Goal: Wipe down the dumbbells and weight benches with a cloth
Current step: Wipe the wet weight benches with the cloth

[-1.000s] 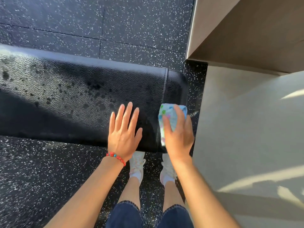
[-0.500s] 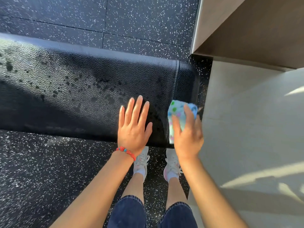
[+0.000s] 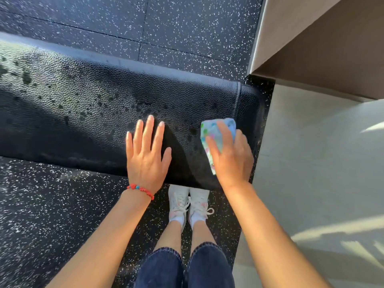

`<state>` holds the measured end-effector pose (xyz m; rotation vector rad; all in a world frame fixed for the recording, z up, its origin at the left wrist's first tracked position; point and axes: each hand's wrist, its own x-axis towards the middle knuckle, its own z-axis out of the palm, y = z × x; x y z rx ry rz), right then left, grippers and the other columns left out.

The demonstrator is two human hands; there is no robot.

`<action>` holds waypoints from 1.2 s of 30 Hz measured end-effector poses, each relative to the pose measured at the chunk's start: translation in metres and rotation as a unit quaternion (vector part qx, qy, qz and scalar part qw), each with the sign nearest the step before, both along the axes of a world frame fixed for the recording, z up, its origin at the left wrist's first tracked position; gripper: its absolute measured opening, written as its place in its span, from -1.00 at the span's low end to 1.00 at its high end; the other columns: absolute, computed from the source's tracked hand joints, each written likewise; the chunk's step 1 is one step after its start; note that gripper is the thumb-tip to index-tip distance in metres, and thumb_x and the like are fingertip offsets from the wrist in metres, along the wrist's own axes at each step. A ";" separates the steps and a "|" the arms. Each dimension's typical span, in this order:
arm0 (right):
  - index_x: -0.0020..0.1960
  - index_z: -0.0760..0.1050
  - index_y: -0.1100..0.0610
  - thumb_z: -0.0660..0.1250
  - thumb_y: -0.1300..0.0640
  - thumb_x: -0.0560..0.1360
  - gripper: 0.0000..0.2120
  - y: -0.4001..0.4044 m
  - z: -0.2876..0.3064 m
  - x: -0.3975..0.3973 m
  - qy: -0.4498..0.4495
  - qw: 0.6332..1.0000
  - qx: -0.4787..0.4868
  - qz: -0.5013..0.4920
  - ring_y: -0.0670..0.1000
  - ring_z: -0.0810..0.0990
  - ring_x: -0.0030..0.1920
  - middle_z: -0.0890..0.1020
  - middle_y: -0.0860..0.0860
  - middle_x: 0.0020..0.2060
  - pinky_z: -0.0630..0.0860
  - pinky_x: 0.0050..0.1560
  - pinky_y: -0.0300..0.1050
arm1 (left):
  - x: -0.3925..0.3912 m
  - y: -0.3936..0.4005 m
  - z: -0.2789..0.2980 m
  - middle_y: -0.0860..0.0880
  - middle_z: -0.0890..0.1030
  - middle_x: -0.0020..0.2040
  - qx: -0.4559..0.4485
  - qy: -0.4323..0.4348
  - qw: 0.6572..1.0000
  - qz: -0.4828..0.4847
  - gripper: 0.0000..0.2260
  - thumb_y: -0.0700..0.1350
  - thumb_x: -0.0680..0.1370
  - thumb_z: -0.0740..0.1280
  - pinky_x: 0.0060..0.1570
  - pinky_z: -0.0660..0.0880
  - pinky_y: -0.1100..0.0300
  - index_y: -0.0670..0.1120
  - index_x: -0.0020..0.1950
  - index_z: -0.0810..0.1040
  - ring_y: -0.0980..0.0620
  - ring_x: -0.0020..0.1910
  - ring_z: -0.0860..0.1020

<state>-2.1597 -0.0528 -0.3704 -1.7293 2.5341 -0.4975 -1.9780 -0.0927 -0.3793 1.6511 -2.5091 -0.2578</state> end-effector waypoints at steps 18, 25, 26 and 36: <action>0.20 0.39 0.13 0.23 -0.03 0.53 -0.68 0.037 -0.003 0.038 -0.005 0.993 -0.022 0.115 0.11 0.51 -0.37 0.55 0.15 -0.29 0.52 -0.39 -0.08 | 0.006 -0.001 0.000 -0.17 0.28 0.46 0.026 0.028 0.999 -0.009 -0.56 0.00 0.60 0.10 0.40 0.05 -0.12 -0.15 0.44 0.32 -0.16 0.45 0.17; 0.10 0.48 0.09 0.26 -0.03 0.46 -0.72 -0.067 -0.005 0.016 0.027 0.998 -0.045 0.035 0.14 0.53 -0.37 0.53 0.13 -0.32 0.43 -0.48 -0.16 | 0.043 -0.016 0.009 -0.21 0.33 0.42 0.000 0.003 1.000 0.004 -0.58 -0.06 0.57 0.16 0.34 0.17 -0.18 -0.18 0.40 0.36 -0.23 0.41 0.26; 0.08 0.53 0.11 0.26 -0.03 0.45 -0.71 -0.085 -0.004 0.016 0.034 0.998 -0.053 0.009 0.13 0.54 -0.36 0.55 0.13 -0.31 0.44 -0.47 -0.16 | 0.051 -0.022 0.010 -0.22 0.34 0.41 -0.004 0.002 1.000 0.015 -0.58 -0.07 0.56 0.17 0.32 0.18 -0.19 -0.19 0.39 0.37 -0.25 0.39 0.27; 0.15 0.49 0.16 0.51 0.16 0.33 -0.57 -0.006 0.001 0.110 -0.010 0.999 0.015 0.032 0.01 0.48 -0.25 0.56 0.13 -0.25 0.56 -0.35 -0.10 | 0.105 -0.074 0.005 -0.21 0.31 0.43 0.016 -0.026 0.999 -0.023 -0.55 -0.05 0.54 0.15 0.32 0.18 -0.25 -0.15 0.42 0.32 -0.26 0.40 0.25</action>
